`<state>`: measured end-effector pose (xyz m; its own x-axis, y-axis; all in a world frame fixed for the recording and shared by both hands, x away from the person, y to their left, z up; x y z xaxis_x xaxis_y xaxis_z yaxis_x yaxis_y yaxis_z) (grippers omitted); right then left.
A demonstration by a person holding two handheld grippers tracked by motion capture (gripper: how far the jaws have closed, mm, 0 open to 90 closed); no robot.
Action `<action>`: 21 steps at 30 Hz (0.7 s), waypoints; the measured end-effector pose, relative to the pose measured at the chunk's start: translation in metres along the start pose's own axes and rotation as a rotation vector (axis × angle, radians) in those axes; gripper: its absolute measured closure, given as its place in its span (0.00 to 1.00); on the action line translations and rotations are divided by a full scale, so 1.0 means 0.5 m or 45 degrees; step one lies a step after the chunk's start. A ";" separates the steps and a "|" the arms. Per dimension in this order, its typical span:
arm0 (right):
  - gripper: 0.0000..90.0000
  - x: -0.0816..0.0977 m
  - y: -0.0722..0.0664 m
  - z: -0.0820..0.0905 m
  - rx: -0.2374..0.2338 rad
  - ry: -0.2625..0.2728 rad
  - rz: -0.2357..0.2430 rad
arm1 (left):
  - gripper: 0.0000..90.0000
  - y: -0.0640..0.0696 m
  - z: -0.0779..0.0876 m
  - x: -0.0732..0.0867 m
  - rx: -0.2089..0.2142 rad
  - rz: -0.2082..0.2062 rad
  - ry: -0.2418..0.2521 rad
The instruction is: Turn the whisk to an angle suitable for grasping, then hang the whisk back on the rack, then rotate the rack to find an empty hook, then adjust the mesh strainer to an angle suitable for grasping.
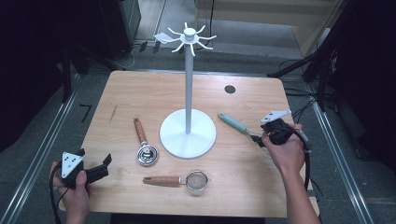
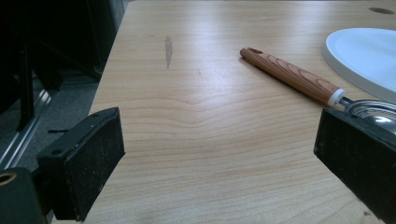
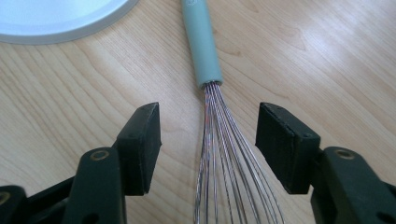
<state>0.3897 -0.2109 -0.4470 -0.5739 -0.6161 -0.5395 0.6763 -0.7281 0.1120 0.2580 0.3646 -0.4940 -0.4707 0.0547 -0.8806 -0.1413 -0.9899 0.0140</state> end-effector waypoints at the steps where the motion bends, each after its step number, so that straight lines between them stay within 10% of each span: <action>1: 0.46 -0.008 0.001 -0.006 -0.004 -0.027 0.014 | 0.02 -0.001 -0.001 0.000 0.004 0.005 0.006; 21: 0.59 -0.095 0.011 -0.067 -0.082 -0.285 0.022 | 0.02 -0.002 -0.001 -0.001 0.016 0.016 0.007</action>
<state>0.4362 -0.1755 -0.4489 -0.6453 -0.6850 -0.3382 0.7110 -0.7004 0.0620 0.2587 0.3654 -0.4939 -0.4675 0.0415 -0.8830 -0.1466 -0.9887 0.0311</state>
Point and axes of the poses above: each handheld gripper's, and its own axes: z roughly backward along the jaws, x roughly out of its underside, y roughly to its right, the point moved 3 cm from there along -z, roughly forward along the jaws, and after that the axes turned 4 degrees about -y, right-handed, at the moved point
